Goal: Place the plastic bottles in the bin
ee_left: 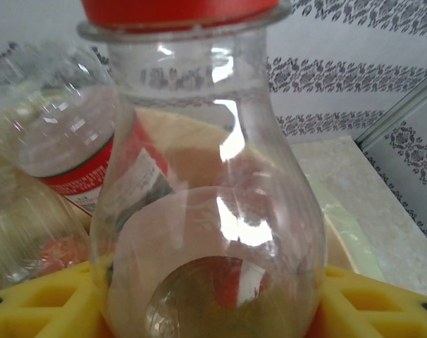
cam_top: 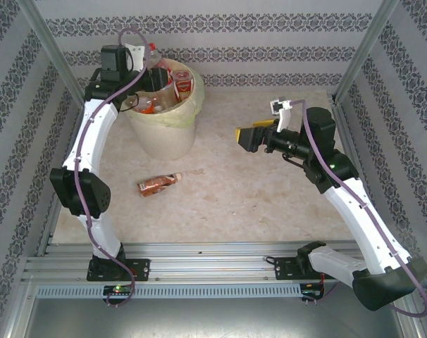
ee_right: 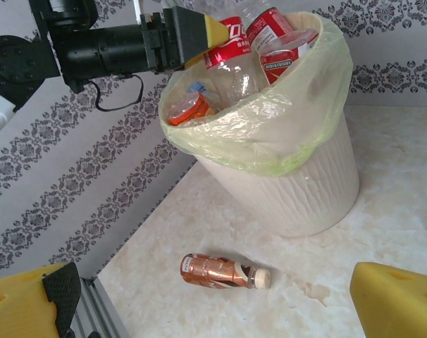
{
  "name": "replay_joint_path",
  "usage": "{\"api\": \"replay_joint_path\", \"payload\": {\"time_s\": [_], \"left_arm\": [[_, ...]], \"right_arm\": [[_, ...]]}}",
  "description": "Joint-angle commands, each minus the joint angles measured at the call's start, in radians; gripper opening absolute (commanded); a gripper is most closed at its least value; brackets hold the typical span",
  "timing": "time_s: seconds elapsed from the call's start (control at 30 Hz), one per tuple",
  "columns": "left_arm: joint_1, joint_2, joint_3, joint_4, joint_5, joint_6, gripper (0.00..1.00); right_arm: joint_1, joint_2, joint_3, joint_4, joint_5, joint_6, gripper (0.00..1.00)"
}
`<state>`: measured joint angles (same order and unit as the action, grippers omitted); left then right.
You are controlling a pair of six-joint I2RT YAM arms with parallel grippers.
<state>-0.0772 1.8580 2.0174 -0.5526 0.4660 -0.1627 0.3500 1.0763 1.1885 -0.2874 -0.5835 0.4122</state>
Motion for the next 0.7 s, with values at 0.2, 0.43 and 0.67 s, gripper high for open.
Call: {"api": "replay_joint_path", "payload": {"time_s": [0.2, 0.43, 0.67], "left_arm": [[-0.022, -0.013, -0.023, 0.045, -0.044, -0.016, 0.91], [-0.022, -0.105, -0.006, -0.009, -0.057, 0.021, 1.00], [-0.049, -0.283, -0.136, -0.106, -0.094, 0.093, 1.00]], "right_arm": [[0.009, -0.013, -0.014, -0.038, 0.019, -0.041, 0.98], [0.010, -0.043, -0.040, -0.066, 0.014, -0.067, 0.98], [0.009, -0.063, -0.060, -0.068, -0.032, -0.072, 0.98]]}}
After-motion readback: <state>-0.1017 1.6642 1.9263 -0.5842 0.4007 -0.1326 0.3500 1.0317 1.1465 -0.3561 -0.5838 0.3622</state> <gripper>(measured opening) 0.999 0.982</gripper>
